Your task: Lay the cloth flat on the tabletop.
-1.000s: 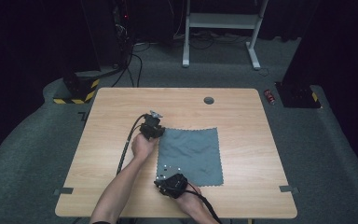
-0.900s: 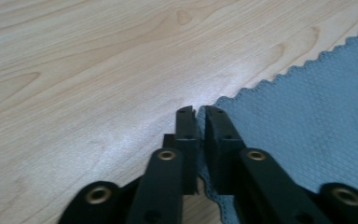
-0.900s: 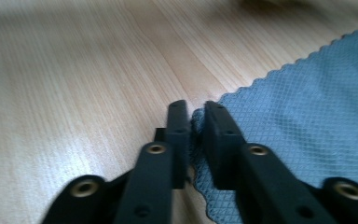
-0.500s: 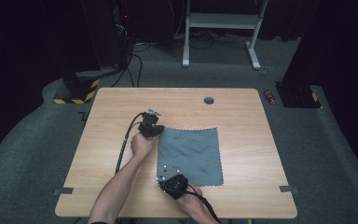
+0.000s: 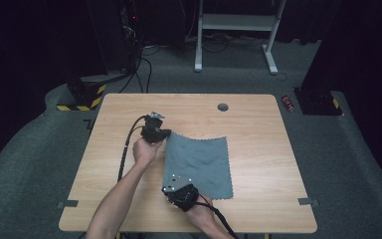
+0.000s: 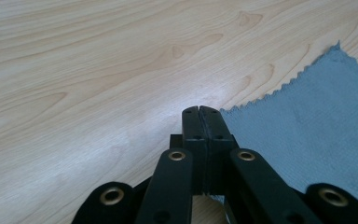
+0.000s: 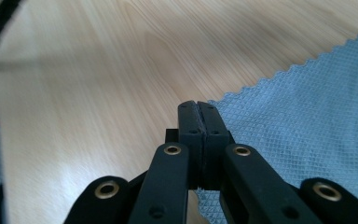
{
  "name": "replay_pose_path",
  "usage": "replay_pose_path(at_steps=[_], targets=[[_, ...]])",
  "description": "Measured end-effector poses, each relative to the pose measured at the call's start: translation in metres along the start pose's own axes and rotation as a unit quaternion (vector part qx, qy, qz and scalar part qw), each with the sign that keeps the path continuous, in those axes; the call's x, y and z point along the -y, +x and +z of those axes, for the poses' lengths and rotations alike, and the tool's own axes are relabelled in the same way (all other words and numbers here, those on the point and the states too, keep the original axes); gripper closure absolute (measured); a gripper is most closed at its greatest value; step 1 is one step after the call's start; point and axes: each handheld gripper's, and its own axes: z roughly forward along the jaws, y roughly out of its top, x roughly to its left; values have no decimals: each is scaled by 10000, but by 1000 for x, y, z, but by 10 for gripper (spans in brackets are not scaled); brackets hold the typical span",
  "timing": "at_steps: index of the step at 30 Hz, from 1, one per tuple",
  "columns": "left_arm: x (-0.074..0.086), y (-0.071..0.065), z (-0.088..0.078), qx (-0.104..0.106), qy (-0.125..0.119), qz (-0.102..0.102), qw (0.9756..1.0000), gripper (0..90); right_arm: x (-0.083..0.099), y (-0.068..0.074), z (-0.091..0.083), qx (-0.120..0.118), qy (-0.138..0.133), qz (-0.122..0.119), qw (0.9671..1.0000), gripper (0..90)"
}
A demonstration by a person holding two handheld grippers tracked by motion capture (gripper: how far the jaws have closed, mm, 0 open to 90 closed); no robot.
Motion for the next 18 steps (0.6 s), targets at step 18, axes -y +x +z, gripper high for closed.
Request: replay_pose_path(at_steps=[18], targets=[[-6, -18, -2, 191, -119, 113, 9997, 900, 18, -11, -32, 25, -320, 375, 9988, 898]])
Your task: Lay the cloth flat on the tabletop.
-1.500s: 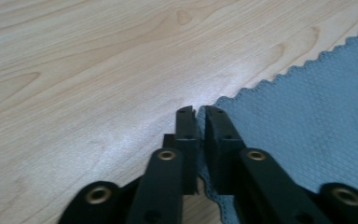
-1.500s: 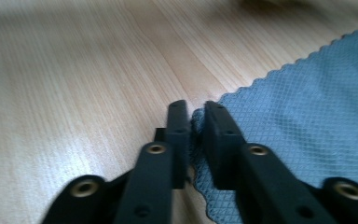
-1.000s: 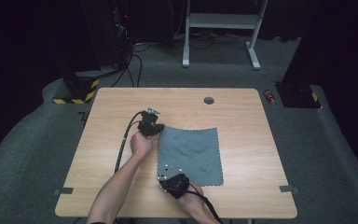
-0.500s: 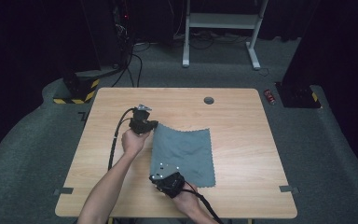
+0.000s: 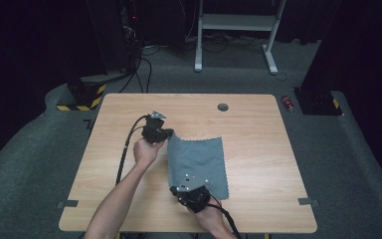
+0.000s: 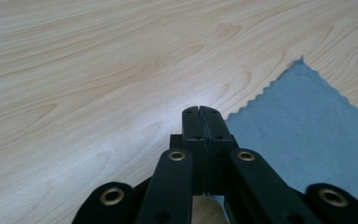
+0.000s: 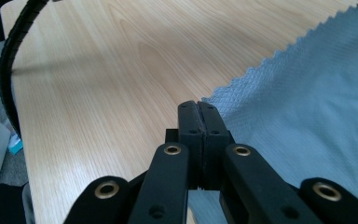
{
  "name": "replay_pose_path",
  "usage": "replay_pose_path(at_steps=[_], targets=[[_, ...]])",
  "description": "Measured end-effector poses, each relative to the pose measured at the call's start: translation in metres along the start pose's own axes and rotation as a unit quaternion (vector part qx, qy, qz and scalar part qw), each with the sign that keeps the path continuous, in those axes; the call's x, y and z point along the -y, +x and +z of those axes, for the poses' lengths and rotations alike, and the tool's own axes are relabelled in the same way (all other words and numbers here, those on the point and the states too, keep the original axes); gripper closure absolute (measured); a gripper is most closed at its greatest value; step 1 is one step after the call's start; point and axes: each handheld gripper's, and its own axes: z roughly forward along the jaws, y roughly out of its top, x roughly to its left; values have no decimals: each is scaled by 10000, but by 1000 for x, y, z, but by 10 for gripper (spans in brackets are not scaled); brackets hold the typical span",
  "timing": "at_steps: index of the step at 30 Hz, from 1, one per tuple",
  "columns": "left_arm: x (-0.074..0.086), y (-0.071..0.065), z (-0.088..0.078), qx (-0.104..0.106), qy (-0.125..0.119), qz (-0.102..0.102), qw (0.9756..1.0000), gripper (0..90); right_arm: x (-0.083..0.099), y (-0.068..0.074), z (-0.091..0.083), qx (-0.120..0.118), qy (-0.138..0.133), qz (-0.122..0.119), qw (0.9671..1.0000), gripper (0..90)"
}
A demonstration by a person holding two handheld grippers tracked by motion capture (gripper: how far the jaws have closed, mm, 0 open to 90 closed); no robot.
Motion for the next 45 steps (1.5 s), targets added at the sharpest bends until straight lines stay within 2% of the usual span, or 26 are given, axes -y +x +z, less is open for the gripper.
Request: replay_pose_path(at_steps=[11, 15, 20, 23, 33, 45], targets=[[-6, -21, 20, 224, -44, -5, 9997, 900, 26, -14, -27, 242, -101, 420, 9988, 898], [-10, -28, 25, 199, 23, 161, 9997, 900, 32, -15, -33, 305, -120, 508, 9982, 898], [-16, -37, 30, 251, 32, 274, 9993, 900, 41, -20, -39, 387, -134, 650, 9970, 898], [-20, -42, 36, 311, 4, 253, 9992, 900, 47, -23, -44, 474, -166, 780, 9957, 898], [-31, -66, 57, 417, 98, 510, 9978, 900, 65, -32, -60, 712, -161, 1041, 9919, 898], [-41, -84, 69, 393, 204, 744, 9962, 900, 84, -43, -75, 916, -202, 1347, 9864, 898]])
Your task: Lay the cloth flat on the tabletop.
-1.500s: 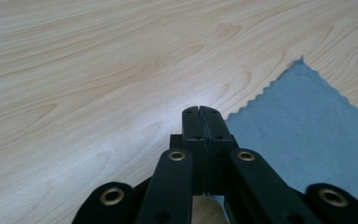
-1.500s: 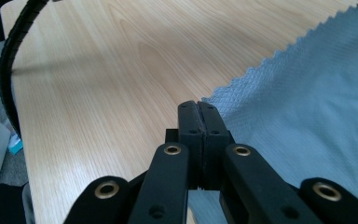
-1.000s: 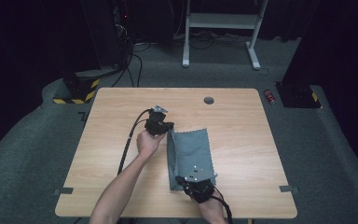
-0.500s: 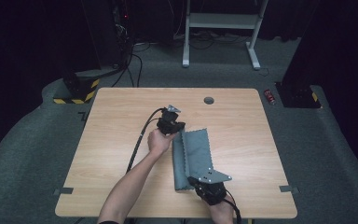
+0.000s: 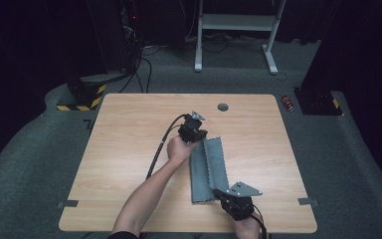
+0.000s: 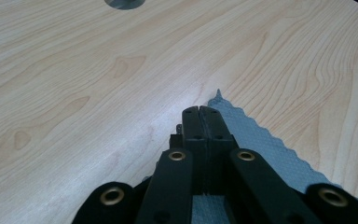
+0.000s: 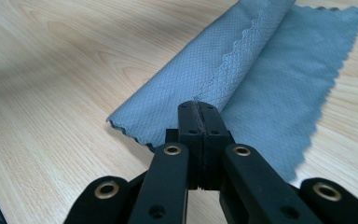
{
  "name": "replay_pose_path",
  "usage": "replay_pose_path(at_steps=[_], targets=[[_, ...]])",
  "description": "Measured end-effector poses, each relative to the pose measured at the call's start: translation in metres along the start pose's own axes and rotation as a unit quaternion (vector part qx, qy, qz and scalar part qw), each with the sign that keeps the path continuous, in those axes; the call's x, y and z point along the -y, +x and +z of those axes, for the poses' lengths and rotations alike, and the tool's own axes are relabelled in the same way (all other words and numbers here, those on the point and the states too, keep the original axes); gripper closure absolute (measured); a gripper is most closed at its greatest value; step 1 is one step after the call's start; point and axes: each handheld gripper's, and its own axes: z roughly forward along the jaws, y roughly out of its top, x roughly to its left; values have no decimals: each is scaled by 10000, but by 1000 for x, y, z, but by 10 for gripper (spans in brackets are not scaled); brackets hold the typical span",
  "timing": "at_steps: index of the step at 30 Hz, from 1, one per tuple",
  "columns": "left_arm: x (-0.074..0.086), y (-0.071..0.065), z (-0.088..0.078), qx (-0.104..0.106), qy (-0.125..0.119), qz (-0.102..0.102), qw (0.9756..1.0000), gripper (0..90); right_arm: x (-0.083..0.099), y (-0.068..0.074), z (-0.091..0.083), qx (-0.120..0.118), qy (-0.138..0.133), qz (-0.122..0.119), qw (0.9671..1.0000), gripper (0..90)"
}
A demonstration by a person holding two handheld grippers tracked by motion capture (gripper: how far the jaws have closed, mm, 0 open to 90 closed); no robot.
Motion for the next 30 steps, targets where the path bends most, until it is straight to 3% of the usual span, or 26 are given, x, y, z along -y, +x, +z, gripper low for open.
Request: replay_pose_path(at_steps=[9, 30], targets=[[-8, -14, 14, 30, 30, 100, 9999, 900, 10, -11, -10, 187, 20, 160, 9997, 897], [-5, -27, 39, -16, 234, 173, 9996, 898, 26, -28, -15, 454, 211, 394, 9980, 894]])
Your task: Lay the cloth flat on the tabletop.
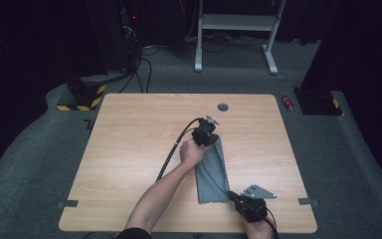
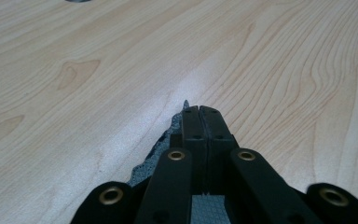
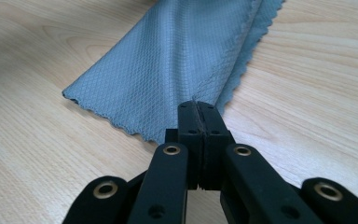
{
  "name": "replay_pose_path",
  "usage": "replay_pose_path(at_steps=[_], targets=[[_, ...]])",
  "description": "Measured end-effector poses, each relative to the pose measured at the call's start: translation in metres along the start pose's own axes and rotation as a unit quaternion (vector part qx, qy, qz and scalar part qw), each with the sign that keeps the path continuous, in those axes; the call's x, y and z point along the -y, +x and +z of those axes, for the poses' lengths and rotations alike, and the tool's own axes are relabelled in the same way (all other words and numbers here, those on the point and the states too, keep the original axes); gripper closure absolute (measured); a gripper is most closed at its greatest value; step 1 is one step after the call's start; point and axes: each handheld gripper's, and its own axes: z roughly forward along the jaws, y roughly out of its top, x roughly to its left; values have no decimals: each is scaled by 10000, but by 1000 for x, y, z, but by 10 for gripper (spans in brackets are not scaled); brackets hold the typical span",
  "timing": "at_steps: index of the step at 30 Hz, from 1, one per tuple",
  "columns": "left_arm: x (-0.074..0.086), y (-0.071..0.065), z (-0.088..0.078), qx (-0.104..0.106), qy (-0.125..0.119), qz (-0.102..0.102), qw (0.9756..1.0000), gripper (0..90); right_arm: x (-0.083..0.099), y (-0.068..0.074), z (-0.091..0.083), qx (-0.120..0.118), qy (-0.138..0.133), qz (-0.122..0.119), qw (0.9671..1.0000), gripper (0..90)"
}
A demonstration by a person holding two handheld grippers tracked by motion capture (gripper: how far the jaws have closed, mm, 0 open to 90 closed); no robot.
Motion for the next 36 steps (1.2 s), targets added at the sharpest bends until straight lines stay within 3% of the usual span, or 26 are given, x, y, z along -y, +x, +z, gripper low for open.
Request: replay_pose_path(at_steps=[11, 15, 18, 23, 27, 32, 36], targets=[[0, -2, 6, -89, -84, -14, 9999, 892, -1, -6, 2, 29, 104, 81, 9999, 883], [1, -1, 1, -200, -183, -83, 9996, 717, -4, -9, 1, 74, 110, 129, 9998, 789], [3, 2, -14, -337, -369, -210, 9985, 592, -8, -12, -3, 182, 3, 137, 9997, 745], [12, 6, -41, -474, -593, -247, 9968, 488, -25, -17, -1, 329, -80, -79, 9994, 721], [36, 0, -60, -182, -524, -320, 9979, 435, -42, -19, 17, 253, 110, -313, 9991, 708], [74, -25, -70, -59, -272, -33, 9996, 425, -53, -18, 44, 224, 480, -623, 9966, 682], [96, -46, -77, -123, -167, 192, 9996, 416, -54, -22, 56, 299, 689, -657, 9950, 666]])
